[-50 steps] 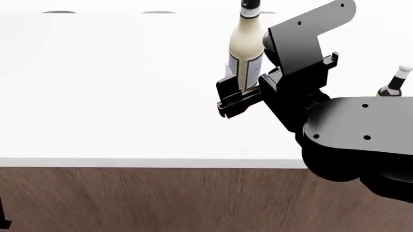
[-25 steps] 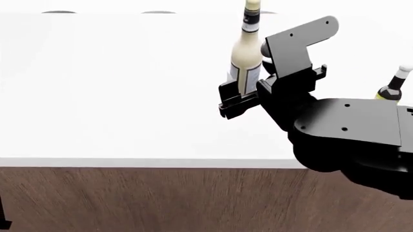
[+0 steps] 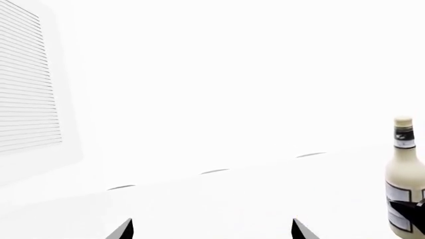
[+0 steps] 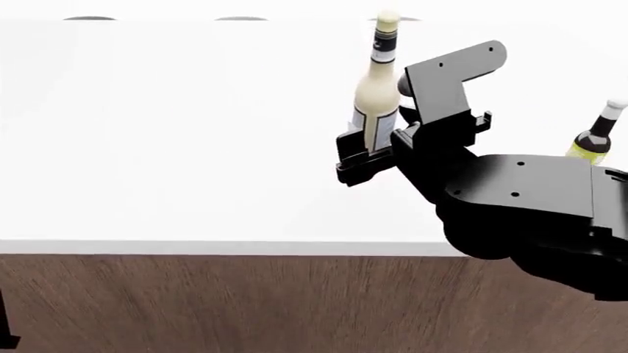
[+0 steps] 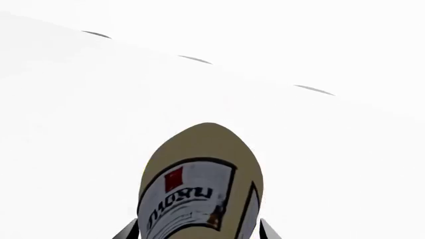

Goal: Move the drinks to the dining counter.

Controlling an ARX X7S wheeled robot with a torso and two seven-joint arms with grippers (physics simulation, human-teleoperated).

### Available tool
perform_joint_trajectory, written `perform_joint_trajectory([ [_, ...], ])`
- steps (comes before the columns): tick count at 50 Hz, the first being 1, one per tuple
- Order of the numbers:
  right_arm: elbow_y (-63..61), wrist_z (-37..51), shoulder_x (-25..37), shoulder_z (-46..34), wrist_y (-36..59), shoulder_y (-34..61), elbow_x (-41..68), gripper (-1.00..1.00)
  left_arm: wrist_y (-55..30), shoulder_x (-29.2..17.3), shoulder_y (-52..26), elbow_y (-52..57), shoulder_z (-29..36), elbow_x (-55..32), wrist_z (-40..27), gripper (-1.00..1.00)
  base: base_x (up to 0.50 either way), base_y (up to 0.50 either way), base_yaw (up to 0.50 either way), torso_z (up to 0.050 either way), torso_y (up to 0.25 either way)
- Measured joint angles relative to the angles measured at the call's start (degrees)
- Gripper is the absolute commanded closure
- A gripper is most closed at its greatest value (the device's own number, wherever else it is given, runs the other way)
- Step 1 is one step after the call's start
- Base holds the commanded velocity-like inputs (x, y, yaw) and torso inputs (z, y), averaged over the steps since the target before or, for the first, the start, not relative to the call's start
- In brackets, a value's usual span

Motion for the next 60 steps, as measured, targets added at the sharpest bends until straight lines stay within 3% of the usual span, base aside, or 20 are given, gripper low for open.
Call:
perform_joint_trajectory([
  [36,1.15,-0.43,0.23,-0.25,-0.05,-1.99,-0.42,1.0,-0.29,0.35,0.24,0.0,-0.08,0.1,0.0,-1.0,0.0,0.0,0.0,0.0,0.001],
  [37,1.15,-0.43,0.25,-0.25,-0.04,-2.02,-0.42,-1.0,-0.31,0.37,0.27,0.0,-0.09,0.1,0.0,-1.0,0.0,0.0,0.0,0.0,0.0],
  [60,0.43,0.11,0.75,1.1,0.75,-1.54,-1.96,-1.0,-0.23,0.3,0.18,0.0,-0.04,0.04,0.0,-1.0,0.0,0.0,0.0,0.0,0.0],
])
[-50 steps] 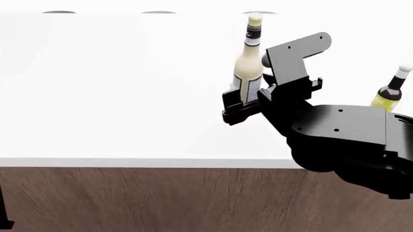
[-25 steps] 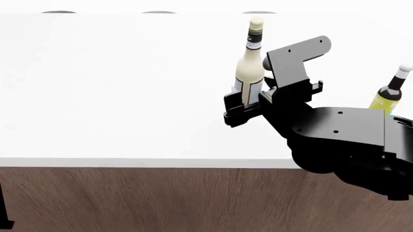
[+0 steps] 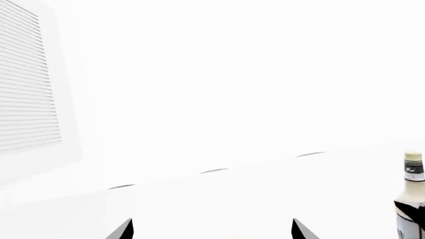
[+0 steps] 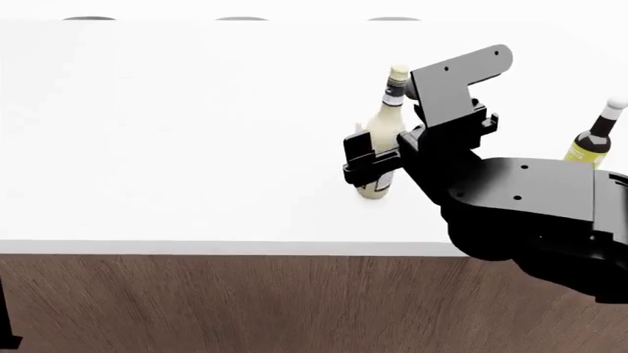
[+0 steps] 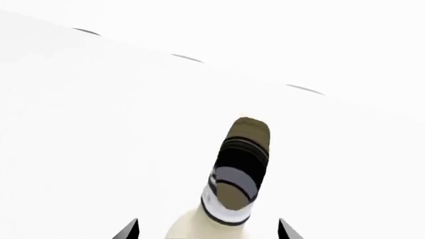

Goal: Move the drinks to the dining counter.

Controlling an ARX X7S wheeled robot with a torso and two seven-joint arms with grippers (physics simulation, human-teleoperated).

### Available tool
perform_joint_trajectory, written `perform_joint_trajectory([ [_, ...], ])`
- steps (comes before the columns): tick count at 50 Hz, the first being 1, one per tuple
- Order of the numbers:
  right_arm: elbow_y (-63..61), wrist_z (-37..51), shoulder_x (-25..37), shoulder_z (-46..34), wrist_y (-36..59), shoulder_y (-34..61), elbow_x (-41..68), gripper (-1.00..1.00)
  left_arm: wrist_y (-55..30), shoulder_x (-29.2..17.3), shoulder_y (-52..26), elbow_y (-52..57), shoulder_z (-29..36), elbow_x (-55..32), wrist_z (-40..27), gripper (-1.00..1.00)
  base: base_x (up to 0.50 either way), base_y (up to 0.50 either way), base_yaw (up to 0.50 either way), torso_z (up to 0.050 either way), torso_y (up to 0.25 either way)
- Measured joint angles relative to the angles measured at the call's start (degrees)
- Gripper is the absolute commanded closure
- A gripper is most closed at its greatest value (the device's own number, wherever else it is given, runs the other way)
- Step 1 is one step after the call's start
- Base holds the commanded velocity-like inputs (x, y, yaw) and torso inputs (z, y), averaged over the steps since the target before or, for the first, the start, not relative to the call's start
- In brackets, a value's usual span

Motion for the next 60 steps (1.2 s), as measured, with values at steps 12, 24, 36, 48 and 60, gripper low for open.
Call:
perform_joint_trajectory([
  [12,-0.71,0.66,0.41,0.58,0.49,0.77,0.18,-1.0,0.17,-0.12,-0.16,0.0,0.13,0.03,0.0,-1.0,0.0,0.0,0.0,0.0,0.0],
  [24,-5.16,4.22,3.65,2.44,2.55,4.85,1.6,-1.0,0.19,-0.1,-0.36,0.0,0.38,0.07,0.0,-1.0,0.0,0.0,0.0,0.0,0.0],
  [36,-15.17,11.24,8.65,6.9,7.19,14.82,7.34,-1.0,0.51,-0.32,-1.03,0.0,1.01,0.06,0.0,-1.0,0.0,0.0,0.0,0.0,0.0],
  [48,-26.63,21.22,11.59,13.13,10.73,28.02,18.13,-1.0,1.74,-1.42,-2.83,0.0,2.46,-0.11,0.0,-1.0,0.0,0.0,0.0,0.0,0.0],
  [60,-29.87,28.99,11.26,20.93,14.96,39.77,26.22,-1.0,6.29,-7.15,-11.66,-0.93,11.63,2.77,1.41,-1.0,0.0,0.0,0.0,0.0,0.0],
])
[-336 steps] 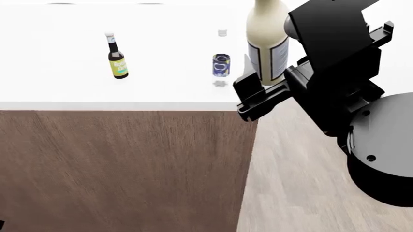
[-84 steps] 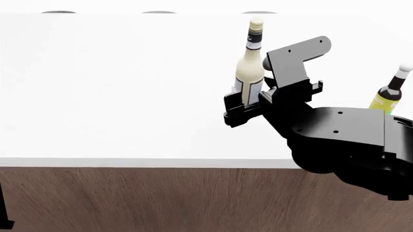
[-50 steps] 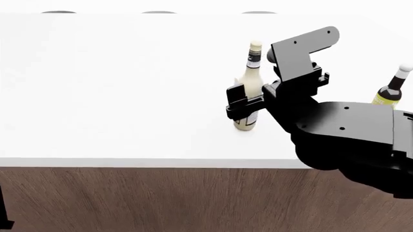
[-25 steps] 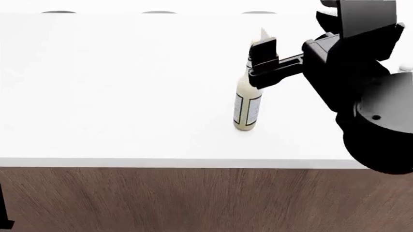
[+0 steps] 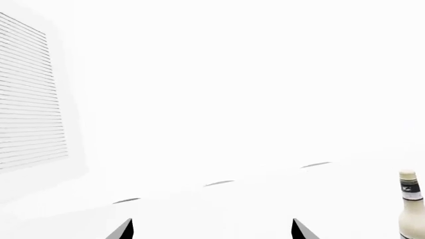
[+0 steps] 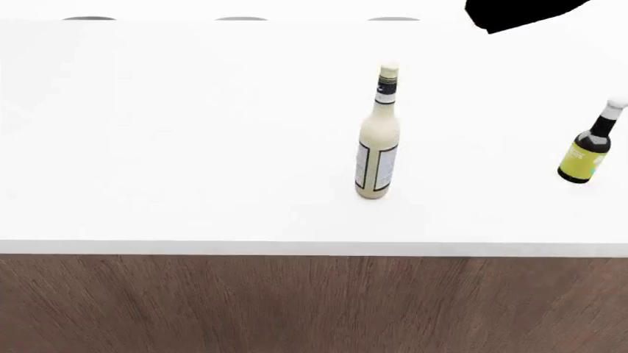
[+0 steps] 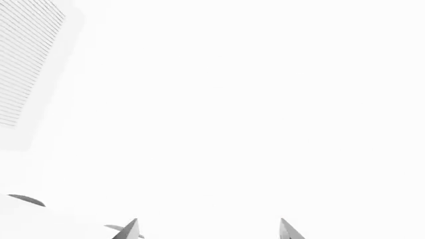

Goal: Move the drinks to the dining counter.

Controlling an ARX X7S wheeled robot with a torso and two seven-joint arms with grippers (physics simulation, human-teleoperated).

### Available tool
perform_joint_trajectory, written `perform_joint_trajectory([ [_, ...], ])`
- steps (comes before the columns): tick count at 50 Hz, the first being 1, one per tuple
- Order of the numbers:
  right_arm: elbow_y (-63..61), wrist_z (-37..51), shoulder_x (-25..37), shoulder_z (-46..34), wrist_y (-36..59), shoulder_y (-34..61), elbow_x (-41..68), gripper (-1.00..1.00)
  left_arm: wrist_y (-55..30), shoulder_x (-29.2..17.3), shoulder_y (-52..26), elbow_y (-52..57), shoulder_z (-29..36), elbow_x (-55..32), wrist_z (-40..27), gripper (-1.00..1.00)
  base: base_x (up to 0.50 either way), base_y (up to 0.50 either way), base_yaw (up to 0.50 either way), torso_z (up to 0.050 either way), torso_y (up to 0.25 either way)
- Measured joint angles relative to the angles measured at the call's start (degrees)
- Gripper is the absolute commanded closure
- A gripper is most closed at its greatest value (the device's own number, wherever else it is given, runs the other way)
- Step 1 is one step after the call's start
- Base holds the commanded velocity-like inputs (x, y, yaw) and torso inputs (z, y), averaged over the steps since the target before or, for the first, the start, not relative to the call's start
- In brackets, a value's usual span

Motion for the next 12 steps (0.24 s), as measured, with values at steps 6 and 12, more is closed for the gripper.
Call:
perform_joint_trajectory([
  [6,3.06,4.43,-2.25,8.99,7.66,2.82,5.25,-1.0,1.17,-9.19,-8.27,-5.55,5.8,4.37,6.29,-1.0,0.0,0.0,0.0,0.0,0.0],
  [12,7.39,9.95,-5.47,19.5,17.58,4.46,10.91,-1.0,-4.77,-14.85,-16.28,-13.67,5.72,4.55,8.56,-1.0,0.0,0.0,0.0,0.0,0.0],
])
